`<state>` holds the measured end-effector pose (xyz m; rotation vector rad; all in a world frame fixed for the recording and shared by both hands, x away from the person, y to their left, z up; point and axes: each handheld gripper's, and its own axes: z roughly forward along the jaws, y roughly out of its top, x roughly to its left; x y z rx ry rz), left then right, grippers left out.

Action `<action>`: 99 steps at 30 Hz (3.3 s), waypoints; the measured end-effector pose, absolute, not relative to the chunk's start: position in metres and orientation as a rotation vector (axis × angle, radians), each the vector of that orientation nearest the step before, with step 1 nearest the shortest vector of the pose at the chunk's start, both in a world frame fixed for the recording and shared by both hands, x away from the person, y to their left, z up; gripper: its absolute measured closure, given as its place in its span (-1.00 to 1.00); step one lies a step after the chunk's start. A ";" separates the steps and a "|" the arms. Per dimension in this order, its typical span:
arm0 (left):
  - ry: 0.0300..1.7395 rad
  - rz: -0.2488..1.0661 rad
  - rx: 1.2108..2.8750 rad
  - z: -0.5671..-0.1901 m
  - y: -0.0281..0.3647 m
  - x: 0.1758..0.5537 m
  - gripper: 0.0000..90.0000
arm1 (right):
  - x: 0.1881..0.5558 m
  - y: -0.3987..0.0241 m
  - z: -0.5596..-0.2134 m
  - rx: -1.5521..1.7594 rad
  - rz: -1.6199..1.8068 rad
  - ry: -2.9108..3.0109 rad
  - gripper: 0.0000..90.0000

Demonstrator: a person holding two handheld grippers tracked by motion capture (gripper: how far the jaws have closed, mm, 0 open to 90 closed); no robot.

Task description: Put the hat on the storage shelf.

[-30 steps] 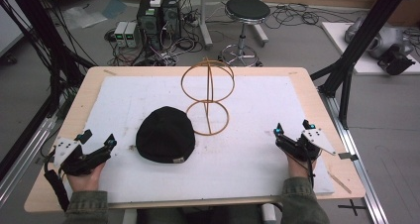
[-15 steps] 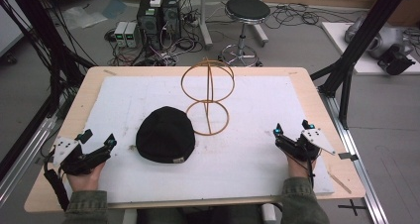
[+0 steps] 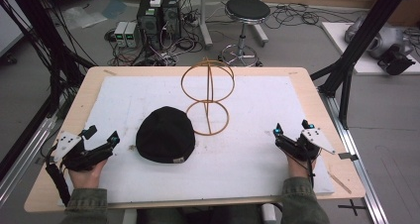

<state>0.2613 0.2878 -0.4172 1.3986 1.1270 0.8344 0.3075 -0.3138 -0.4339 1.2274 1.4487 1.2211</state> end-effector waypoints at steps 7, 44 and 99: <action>1.088 0.825 1.461 -0.410 0.277 0.265 -0.58 | 0.308 -0.313 -0.434 1.228 1.224 1.453 -0.83; 0.919 0.642 1.720 -0.403 0.227 0.291 -0.54 | 0.308 -0.314 -0.435 1.217 1.208 1.482 -0.83; 0.911 0.552 1.927 -0.419 0.195 0.301 0.83 | 0.305 -0.318 -0.436 1.232 1.248 1.469 -0.83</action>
